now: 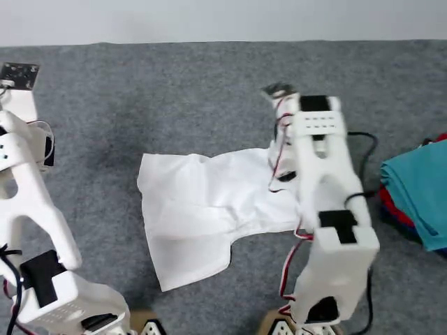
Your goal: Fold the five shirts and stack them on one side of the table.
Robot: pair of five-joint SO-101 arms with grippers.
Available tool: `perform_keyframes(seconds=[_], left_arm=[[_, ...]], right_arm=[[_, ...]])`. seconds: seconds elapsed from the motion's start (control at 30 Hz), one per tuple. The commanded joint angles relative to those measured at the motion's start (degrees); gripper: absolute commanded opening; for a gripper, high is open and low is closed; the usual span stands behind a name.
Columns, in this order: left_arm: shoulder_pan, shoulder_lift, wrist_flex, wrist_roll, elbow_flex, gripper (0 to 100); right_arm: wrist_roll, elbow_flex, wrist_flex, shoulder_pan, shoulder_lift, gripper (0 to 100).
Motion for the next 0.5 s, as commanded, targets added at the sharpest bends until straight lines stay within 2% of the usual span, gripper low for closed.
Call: perform_keyframes(seconds=[0.0,0.17,0.47], left_arm=[[0.1,-2.5,-0.6,0.2,-0.2,0],[0.2,-2.5,-0.6,0.2,-0.2,0],[0.3,-2.5,-0.8,0.4,-0.2,0]], right_arm=[[0.5,-0.4,-1.0,-2.9,4.5,1.0],[0.9,-0.4,0.1,-5.7,11.4,1.0],[1.1,-0.4,7.1,-7.6,10.6,0.9]])
